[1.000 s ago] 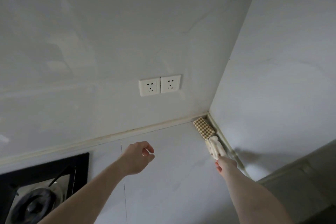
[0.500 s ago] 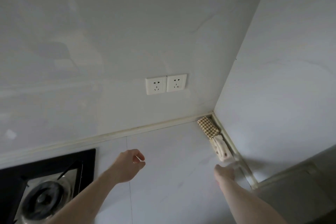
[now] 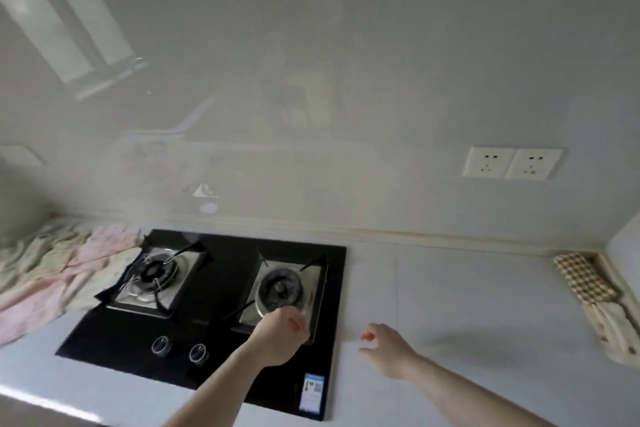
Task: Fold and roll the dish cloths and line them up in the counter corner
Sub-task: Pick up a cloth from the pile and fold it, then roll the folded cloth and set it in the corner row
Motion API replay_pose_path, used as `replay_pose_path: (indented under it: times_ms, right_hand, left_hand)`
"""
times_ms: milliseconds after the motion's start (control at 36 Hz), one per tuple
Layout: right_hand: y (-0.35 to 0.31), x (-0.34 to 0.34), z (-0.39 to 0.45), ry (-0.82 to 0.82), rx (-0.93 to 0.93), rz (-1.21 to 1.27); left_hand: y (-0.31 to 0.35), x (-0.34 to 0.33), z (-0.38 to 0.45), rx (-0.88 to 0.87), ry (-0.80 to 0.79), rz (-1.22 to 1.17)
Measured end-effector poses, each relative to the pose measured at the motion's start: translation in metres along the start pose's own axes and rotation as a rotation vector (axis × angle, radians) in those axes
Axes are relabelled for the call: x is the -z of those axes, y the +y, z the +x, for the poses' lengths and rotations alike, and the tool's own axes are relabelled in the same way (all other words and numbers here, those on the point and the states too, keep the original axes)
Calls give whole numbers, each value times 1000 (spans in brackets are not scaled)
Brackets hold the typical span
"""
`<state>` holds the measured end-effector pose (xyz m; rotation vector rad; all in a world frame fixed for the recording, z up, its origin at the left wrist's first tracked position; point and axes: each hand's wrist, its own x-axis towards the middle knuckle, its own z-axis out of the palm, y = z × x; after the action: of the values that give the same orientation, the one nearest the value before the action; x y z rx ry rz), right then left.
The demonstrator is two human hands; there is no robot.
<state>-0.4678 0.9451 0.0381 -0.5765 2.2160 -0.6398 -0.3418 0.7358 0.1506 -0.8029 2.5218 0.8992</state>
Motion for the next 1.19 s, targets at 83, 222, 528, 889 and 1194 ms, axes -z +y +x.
replay_pose_path:
  times_ms: [83, 222, 528, 889, 1194]
  right_hand:
    - [-54, -28, -4, 9, 128, 1]
    - [-143, -77, -23, -32, 262, 24]
    - [-295, -196, -62, -81, 457, 35]
    - [-435, -277, -14, -183, 565, -52]
    - [-548, -347, 61, -282, 575, -99]
  left_hand:
    - [-56, 21, -37, 44, 71, -48]
    - [-149, 48, -103, 136, 191, -132]
    - [-324, 85, -236, 262, 407, -155]
    - [-457, 147, -246, 360, 569, -302]
    - [-562, 235, -218, 414, 581, -310]
